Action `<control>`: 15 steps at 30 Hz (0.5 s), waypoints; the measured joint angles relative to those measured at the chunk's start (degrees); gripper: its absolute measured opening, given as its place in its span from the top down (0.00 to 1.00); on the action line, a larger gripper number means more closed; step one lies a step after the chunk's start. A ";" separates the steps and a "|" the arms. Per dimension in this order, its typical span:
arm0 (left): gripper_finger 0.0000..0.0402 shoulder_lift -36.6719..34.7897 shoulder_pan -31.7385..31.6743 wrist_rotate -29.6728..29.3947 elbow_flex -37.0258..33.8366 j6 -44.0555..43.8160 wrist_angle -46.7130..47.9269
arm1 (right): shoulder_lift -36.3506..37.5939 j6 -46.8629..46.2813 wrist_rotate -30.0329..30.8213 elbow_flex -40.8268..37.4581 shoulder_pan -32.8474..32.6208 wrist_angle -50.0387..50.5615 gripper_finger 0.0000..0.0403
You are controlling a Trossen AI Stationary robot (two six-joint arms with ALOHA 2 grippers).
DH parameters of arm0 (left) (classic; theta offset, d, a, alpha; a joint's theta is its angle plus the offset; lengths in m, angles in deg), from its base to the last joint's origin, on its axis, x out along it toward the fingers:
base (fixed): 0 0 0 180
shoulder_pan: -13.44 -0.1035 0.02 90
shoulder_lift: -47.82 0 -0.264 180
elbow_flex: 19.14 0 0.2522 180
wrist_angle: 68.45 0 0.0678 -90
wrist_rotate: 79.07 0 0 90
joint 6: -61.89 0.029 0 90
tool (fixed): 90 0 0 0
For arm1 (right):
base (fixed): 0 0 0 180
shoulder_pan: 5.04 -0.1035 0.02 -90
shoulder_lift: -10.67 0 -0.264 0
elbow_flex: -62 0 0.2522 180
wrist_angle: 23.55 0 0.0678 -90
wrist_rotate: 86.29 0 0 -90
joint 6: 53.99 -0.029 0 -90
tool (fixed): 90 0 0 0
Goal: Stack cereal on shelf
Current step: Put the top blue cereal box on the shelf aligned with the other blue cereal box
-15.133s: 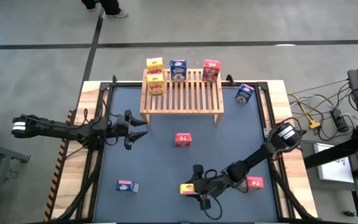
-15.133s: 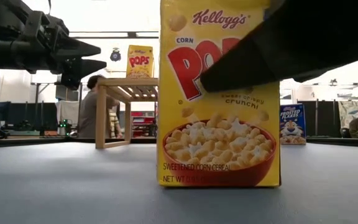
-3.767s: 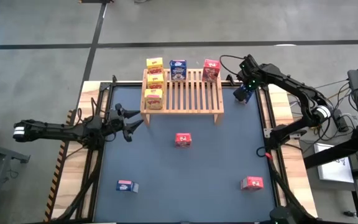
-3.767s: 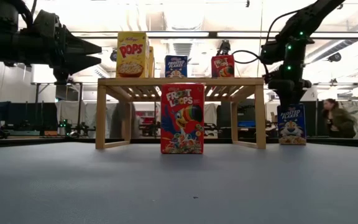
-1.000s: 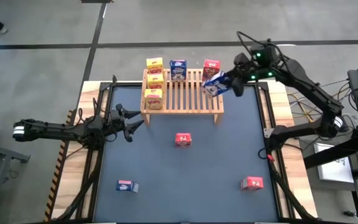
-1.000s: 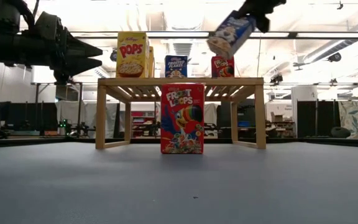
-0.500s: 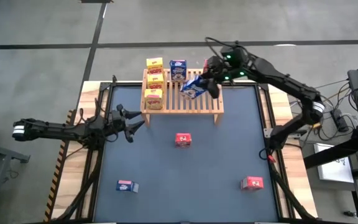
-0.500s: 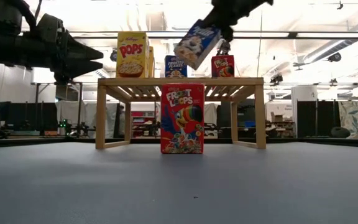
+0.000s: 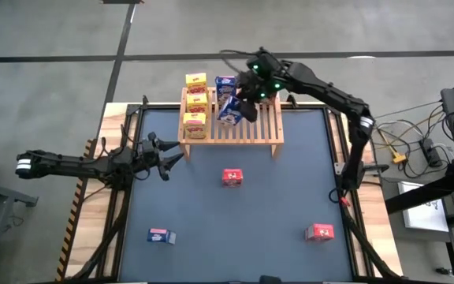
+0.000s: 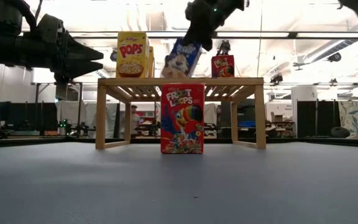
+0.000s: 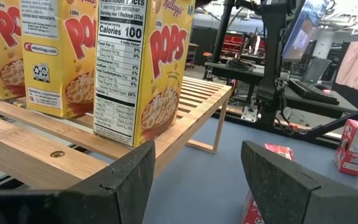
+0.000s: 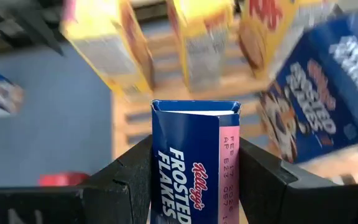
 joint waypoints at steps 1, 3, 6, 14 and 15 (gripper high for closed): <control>0.44 0.00 0.01 0.00 0.00 0.00 0.00 | -1.07 0.90 1.83 1.47 -0.36 1.71 0.56; 0.44 0.00 0.01 0.00 0.00 0.00 0.00 | -2.74 2.45 4.56 4.23 -0.95 4.31 0.56; 0.44 0.00 0.02 0.02 0.00 0.00 0.00 | -5.03 3.85 5.27 8.32 -1.47 7.28 0.56; 0.44 0.00 0.00 0.00 0.00 0.00 0.00 | -8.42 6.79 7.63 18.54 -2.59 9.73 0.56; 0.44 0.00 0.02 0.00 0.00 0.00 0.00 | -8.07 6.82 7.79 18.19 -2.63 9.21 0.56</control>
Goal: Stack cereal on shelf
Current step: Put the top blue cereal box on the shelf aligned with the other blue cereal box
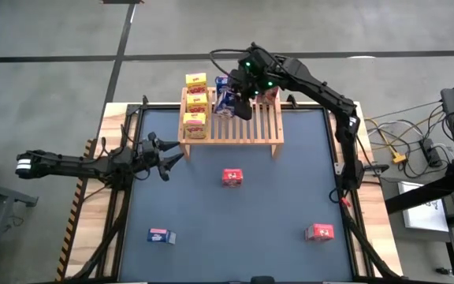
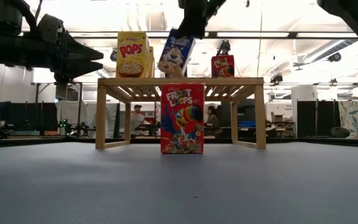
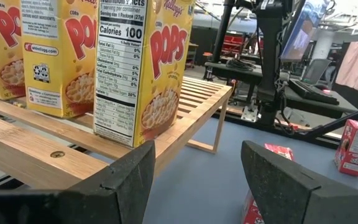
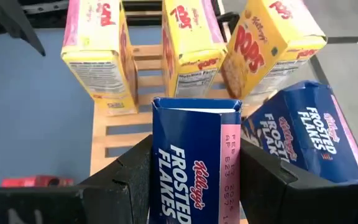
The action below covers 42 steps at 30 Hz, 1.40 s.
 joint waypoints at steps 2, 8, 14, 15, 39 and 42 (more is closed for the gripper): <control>0.44 0.00 -0.02 0.00 0.00 0.00 0.00 | 0.33 0.68 0.73 -0.57 0.02 0.51 0.56; 0.44 0.00 -0.02 0.00 0.00 0.00 0.00 | -0.08 2.06 1.92 -0.48 0.06 4.75 0.56; 0.44 0.00 -0.02 0.00 0.00 0.00 0.00 | -1.73 4.09 1.75 -0.46 -0.20 4.47 0.56; 0.44 0.00 -0.01 0.00 0.00 0.00 -0.01 | -2.06 4.66 1.74 -0.41 -0.29 4.34 0.56; 0.44 1.78 -0.02 0.00 0.00 0.00 -0.09 | -4.48 6.36 1.72 -0.48 -1.10 1.73 0.52; 0.44 1.81 -0.02 0.00 0.00 0.00 -0.15 | -4.48 6.06 1.72 -0.50 -1.10 1.66 0.49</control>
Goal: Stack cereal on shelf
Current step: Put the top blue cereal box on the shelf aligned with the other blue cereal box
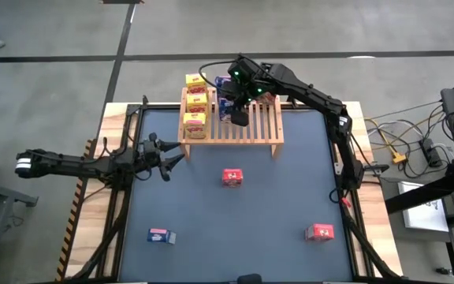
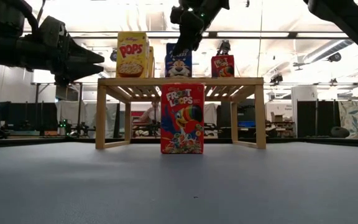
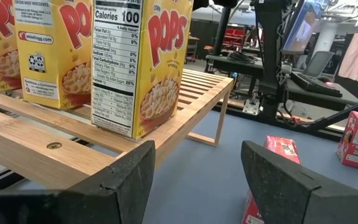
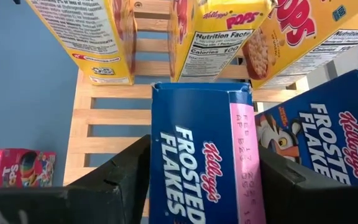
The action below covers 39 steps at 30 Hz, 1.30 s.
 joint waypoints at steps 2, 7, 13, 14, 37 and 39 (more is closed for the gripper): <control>0.44 0.00 0.00 0.00 0.00 0.00 -0.02 | 0.00 -0.30 0.00 0.00 0.00 -0.10 0.47; 0.44 0.00 0.00 0.00 0.00 0.00 -0.02 | 0.11 -0.45 0.02 0.00 0.00 -0.13 0.43; 0.44 0.00 0.00 0.00 0.00 0.00 0.00 | 0.12 -0.61 0.02 0.00 0.02 -0.15 0.40; 0.44 0.00 0.00 0.00 0.00 0.00 0.00 | 0.13 -0.94 0.03 0.00 0.02 -0.15 0.39; 0.44 0.00 0.00 0.00 0.00 -0.20 0.00 | 1.75 -2.63 -0.18 0.00 -0.11 0.13 0.27; 0.44 0.00 0.00 0.00 0.00 -0.20 -0.02 | 1.95 -2.82 -0.17 0.00 -0.22 0.11 0.26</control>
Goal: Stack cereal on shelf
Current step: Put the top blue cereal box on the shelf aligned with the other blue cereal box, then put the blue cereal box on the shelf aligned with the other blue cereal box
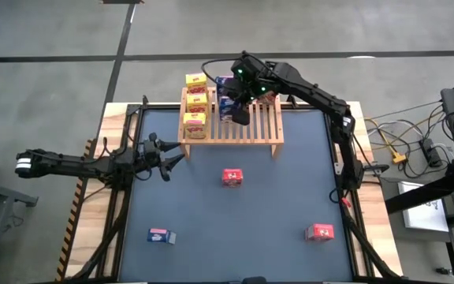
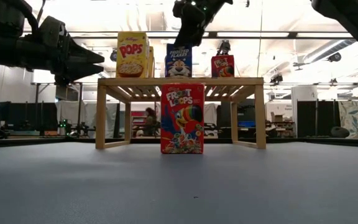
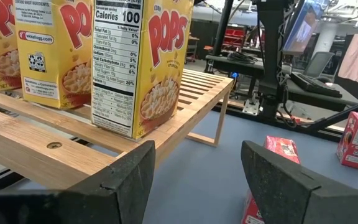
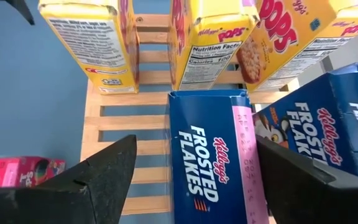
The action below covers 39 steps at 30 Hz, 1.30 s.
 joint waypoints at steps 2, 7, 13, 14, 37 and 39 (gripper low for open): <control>0.44 0.00 0.02 0.00 0.00 0.00 0.00 | 0.04 -0.22 0.00 0.00 0.00 0.20 0.26; 0.44 0.00 0.01 0.00 0.00 0.00 -0.03 | 0.04 -0.18 -0.01 0.00 -0.10 0.54 0.24; 0.44 0.00 0.02 0.00 0.00 0.00 -0.05 | 0.26 -0.25 -0.22 0.00 -0.13 0.50 0.25; 0.44 0.00 0.01 0.00 0.00 0.00 -0.05 | 0.42 -0.20 -0.22 0.00 -0.13 0.50 0.25; 0.44 0.00 0.02 0.00 0.00 -1.94 -1.60 | 9.19 -0.45 3.48 0.02 -1.67 5.09 0.23; 0.44 -0.01 0.02 0.02 0.00 -4.72 -1.61 | 10.13 -0.51 3.48 0.02 -2.75 7.78 0.23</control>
